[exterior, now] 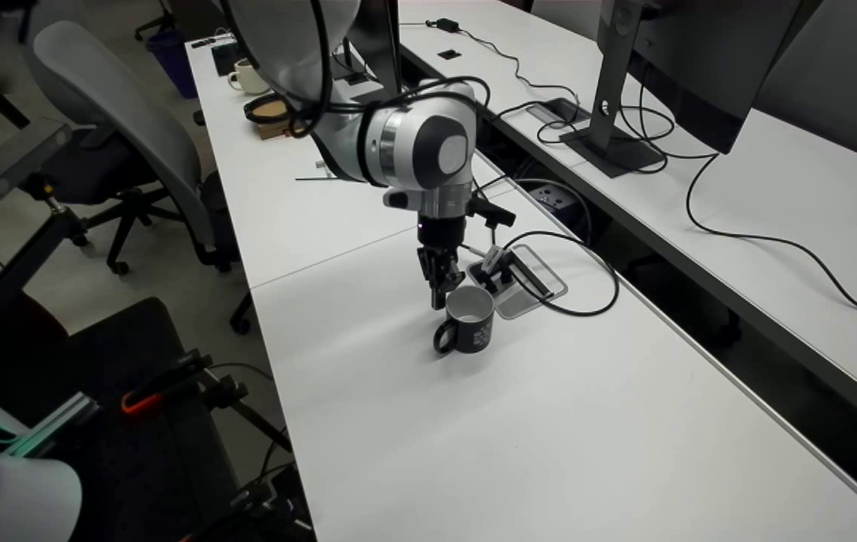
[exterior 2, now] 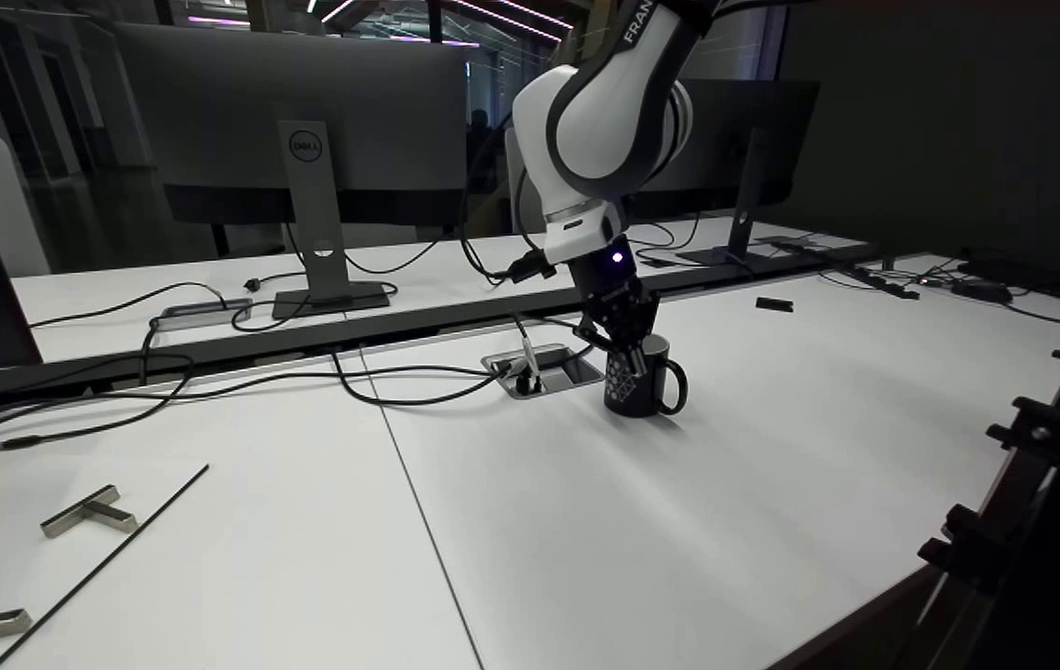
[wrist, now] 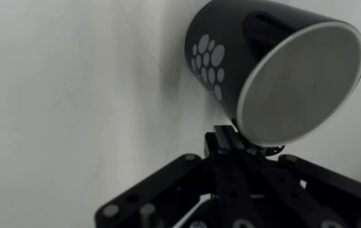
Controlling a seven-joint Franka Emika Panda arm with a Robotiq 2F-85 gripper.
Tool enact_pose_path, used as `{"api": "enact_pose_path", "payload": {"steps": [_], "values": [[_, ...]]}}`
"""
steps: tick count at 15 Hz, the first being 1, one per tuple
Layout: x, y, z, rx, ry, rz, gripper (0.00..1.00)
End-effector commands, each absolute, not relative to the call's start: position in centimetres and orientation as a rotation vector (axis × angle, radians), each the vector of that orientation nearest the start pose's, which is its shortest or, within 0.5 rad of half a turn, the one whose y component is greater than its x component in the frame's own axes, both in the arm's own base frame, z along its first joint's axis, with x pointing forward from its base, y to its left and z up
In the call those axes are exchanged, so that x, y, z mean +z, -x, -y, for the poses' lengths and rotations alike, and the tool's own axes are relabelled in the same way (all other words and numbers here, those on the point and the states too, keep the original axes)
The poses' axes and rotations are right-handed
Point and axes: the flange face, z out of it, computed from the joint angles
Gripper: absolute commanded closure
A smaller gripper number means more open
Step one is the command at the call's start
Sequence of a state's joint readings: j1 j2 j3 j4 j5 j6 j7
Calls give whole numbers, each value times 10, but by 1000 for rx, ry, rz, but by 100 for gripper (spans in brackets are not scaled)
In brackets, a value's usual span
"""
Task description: Push the cup to the right on the table
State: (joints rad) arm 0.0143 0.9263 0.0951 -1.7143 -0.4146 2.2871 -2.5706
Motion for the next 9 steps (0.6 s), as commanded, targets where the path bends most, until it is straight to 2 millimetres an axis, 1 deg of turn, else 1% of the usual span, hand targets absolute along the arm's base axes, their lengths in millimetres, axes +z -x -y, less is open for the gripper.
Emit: {"api": "enact_pose_path", "payload": {"steps": [1,7,9], "values": [[52,-612,-58,-545,-262,-3341,100],[63,-619,-57,-567,-268,-3340,100],[71,-618,-63,-565,-260,-3318,100]]}}
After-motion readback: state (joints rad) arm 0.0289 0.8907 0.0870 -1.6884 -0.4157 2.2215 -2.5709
